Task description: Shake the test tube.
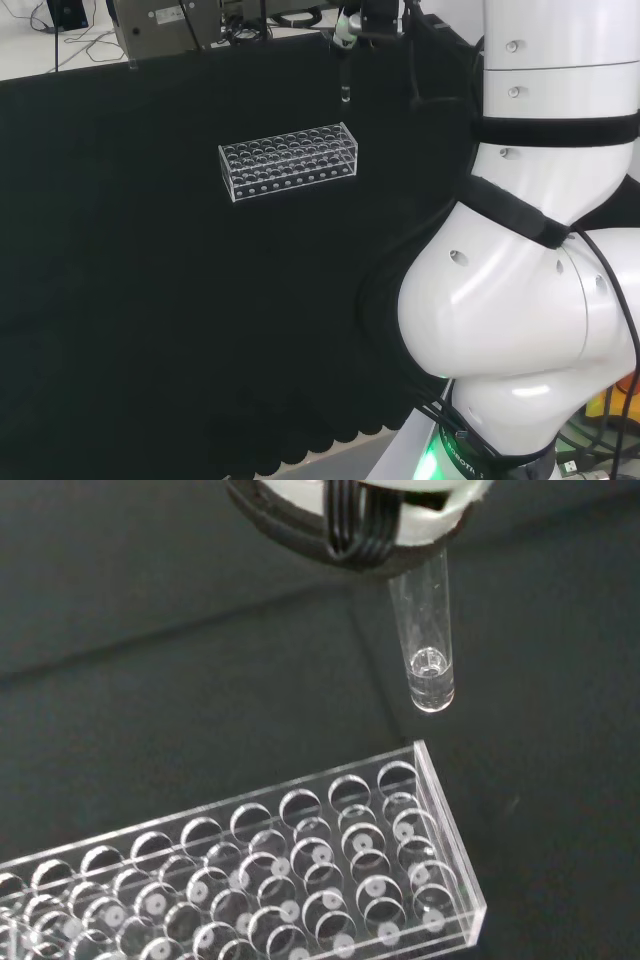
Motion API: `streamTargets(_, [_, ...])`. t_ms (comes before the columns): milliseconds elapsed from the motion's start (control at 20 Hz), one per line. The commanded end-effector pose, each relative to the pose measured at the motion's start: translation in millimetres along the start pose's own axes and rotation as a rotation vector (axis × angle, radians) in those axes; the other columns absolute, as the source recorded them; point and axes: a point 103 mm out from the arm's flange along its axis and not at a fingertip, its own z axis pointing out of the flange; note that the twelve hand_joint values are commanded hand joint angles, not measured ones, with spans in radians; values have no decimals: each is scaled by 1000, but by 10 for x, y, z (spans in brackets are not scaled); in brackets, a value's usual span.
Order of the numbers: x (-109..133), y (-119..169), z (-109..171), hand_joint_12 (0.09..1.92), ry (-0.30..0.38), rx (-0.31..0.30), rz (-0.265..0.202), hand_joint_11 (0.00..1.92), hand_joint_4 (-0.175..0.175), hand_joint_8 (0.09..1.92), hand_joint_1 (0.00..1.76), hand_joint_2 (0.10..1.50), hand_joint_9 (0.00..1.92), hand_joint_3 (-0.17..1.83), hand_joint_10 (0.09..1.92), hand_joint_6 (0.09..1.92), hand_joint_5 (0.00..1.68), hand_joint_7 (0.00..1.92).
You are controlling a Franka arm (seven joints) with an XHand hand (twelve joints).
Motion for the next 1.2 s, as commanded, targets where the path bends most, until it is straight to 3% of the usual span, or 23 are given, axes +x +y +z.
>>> streamTargets(50, [115,-237,-345,767,21,-46,-42,1387,-175,843,1423,877,1263,235,693,265,1234,1239])
streamTargets(700, [499,-474,-344,769,44,-36,-114,1383,-175,849,1423,874,1255,244,710,250,1241,1236])
streamTargets(1200, [1119,-612,-188,773,97,16,-257,1383,-175,850,1423,872,1254,247,716,244,1243,1235])
